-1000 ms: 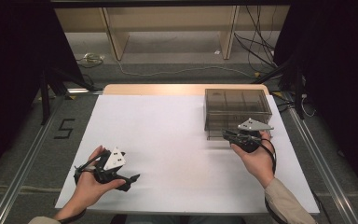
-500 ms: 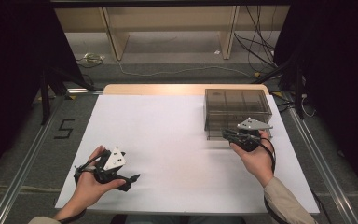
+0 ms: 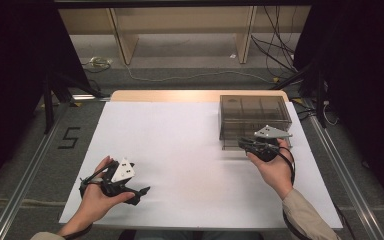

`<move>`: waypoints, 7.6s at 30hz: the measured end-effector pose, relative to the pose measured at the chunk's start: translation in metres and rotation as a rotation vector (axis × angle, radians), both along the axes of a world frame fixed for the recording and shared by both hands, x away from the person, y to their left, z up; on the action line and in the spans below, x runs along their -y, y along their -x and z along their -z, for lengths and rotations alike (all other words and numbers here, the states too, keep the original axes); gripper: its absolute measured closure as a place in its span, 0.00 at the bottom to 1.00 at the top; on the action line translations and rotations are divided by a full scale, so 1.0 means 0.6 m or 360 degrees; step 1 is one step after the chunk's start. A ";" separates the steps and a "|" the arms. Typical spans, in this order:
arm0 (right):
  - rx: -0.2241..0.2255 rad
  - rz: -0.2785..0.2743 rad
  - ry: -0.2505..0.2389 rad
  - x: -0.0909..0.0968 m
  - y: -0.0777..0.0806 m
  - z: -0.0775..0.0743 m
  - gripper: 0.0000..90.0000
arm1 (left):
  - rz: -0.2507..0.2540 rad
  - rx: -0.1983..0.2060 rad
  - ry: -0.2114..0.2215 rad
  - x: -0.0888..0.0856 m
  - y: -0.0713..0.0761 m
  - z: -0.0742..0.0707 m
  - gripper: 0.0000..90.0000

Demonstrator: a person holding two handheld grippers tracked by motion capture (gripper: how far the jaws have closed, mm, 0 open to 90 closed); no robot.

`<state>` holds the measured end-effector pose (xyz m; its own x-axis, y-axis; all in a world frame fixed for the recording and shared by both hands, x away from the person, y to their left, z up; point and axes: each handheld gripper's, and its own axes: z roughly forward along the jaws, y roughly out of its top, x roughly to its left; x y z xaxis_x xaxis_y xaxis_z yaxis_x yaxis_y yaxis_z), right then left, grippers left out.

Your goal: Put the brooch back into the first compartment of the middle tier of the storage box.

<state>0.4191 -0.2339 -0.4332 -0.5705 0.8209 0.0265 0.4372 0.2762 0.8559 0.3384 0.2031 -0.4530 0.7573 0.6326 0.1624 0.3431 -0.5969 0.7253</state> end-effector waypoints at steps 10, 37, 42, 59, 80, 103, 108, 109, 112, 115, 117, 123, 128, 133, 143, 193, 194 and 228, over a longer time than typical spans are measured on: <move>-0.0003 0.0002 -0.0003 0.000 -0.002 0.000 0.88 | 0.0000 0.0000 0.0000 0.000 0.000 0.000 0.09; -0.0013 0.0012 -0.0001 0.001 -0.004 0.001 0.88 | 0.0002 -0.0003 0.0002 0.000 0.000 0.000 0.09; -0.0014 0.0010 0.0001 0.000 -0.004 0.001 0.88 | 0.0002 -0.0002 0.0001 0.001 0.000 0.000 0.09; -0.0017 0.0008 0.0008 -0.008 -0.012 0.002 0.88 | 0.0002 0.0001 0.0004 0.000 0.000 0.000 0.09; -0.0032 0.0019 0.0013 -0.008 -0.021 0.003 0.88 | 0.0000 -0.0001 0.0006 0.000 0.000 0.000 0.09; -0.0049 0.0037 0.0026 -0.010 -0.029 0.005 0.88 | 0.0002 0.0001 0.0006 0.000 0.000 0.000 0.09; -0.0056 0.0042 0.0028 -0.011 -0.031 0.006 0.88 | 0.0002 0.0000 0.0006 0.000 0.000 0.000 0.09; -0.0056 0.0043 0.0029 -0.011 -0.032 0.006 0.88 | 0.0002 0.0000 0.0006 0.000 0.000 0.000 0.09; -0.0054 0.0045 0.0031 -0.012 -0.033 0.006 0.88 | 0.0000 -0.0001 0.0008 0.000 0.000 0.000 0.09; -0.0056 0.0053 0.0032 -0.012 -0.034 0.006 0.88 | 0.0003 0.0001 0.0006 0.000 0.000 0.000 0.09; -0.0058 0.0053 0.0036 -0.012 -0.034 0.006 0.88 | 0.0003 0.0002 0.0007 0.000 0.000 0.000 0.09; -0.0060 0.0056 0.0036 -0.012 -0.037 0.007 0.88 | 0.0002 0.0000 0.0008 0.000 0.000 0.000 0.09; -0.0070 0.0062 0.0040 -0.013 -0.038 0.008 0.88 | 0.0001 0.0000 0.0008 0.000 0.000 -0.001 0.09; -0.0073 0.0058 0.0045 -0.014 -0.040 0.008 0.88 | 0.0003 0.0001 0.0009 0.000 0.000 -0.001 0.09; -0.0094 0.0061 0.0049 -0.014 -0.046 0.011 0.88 | 0.0003 0.0000 0.0006 -0.001 0.000 -0.001 0.09; -0.0154 0.0058 0.0060 -0.028 -0.065 0.019 0.88 | 0.0004 -0.0004 0.0011 -0.001 0.000 0.000 0.09; -0.0154 0.0058 0.0059 -0.028 -0.066 0.019 0.88 | 0.0003 -0.0005 0.0012 0.000 0.000 0.000 0.09; -0.0151 0.0089 0.0085 -0.023 -0.071 0.022 0.79 | 0.0004 -0.0004 0.0010 -0.001 0.000 -0.001 0.09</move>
<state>0.4619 -0.2203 -0.4463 -0.5208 0.8530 0.0335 0.5316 0.2934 0.7945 0.3382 0.2036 -0.4526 0.7595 0.6314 0.1565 0.3434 -0.5935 0.7279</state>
